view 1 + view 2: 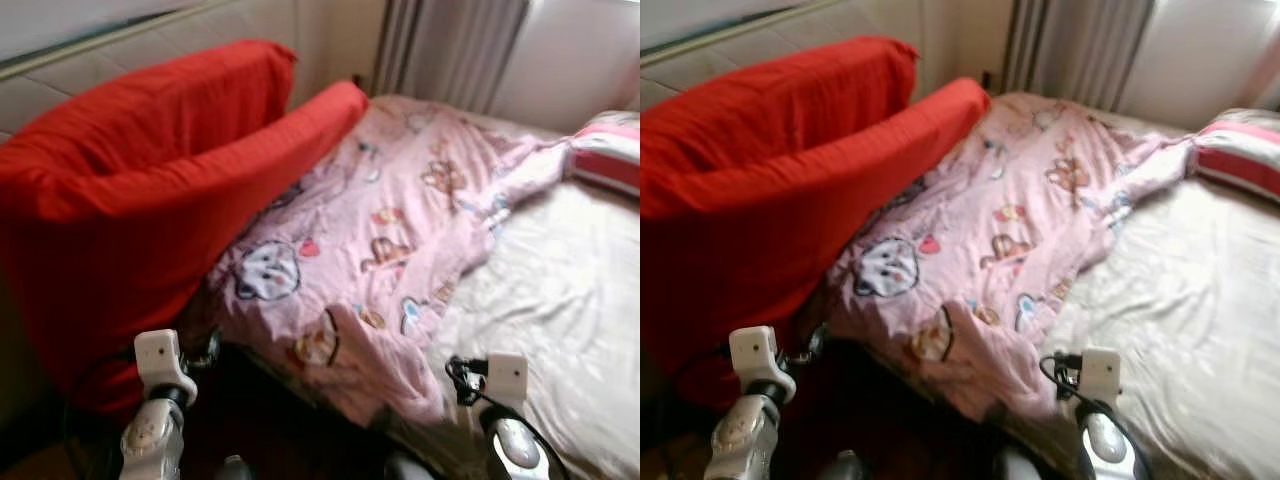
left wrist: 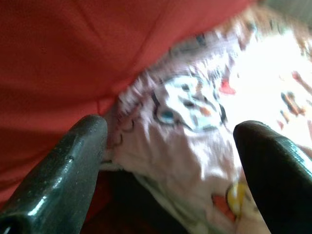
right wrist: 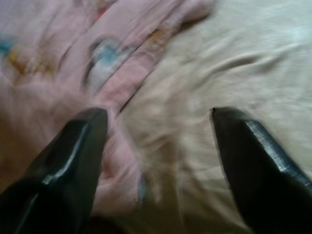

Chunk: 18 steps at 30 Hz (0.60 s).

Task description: Clean up the room

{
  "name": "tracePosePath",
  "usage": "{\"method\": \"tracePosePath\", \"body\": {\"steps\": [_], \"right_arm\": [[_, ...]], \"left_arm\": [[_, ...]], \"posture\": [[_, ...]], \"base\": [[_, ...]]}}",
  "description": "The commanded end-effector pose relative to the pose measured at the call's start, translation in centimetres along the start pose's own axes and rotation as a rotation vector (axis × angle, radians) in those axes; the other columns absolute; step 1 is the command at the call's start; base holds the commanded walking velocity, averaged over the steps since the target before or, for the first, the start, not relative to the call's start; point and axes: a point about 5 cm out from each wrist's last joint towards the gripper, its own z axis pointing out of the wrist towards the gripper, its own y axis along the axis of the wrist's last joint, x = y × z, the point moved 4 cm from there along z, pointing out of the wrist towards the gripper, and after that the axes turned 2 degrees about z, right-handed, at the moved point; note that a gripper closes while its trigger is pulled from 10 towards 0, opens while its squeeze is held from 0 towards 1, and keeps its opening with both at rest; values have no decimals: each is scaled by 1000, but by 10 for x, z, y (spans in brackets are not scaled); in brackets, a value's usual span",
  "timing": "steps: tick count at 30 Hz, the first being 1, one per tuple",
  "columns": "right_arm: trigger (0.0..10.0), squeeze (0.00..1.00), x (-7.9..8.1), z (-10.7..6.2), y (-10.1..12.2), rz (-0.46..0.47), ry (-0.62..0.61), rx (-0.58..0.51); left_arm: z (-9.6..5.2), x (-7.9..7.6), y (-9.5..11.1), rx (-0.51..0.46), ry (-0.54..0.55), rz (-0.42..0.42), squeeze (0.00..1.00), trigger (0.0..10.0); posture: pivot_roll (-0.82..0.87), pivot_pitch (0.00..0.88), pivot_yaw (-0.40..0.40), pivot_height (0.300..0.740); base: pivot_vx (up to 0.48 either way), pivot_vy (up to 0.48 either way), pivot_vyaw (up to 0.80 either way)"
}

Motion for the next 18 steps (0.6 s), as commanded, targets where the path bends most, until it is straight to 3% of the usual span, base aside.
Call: {"method": "tracePosePath", "body": {"steps": [1,18], "right_arm": [[10000,0,4,6,13,-9,16,-31],[10000,0,6,6,8,-17,22,2]], "left_arm": [[-9,4,-16,64,12,-3,0,10000],[-9,1,-17,72,1,-6,0,10000]], "posture": [[-21,62,-48,651],[-21,65,-46,641]], "base": [[0,0,0],[0,0,0]]}}
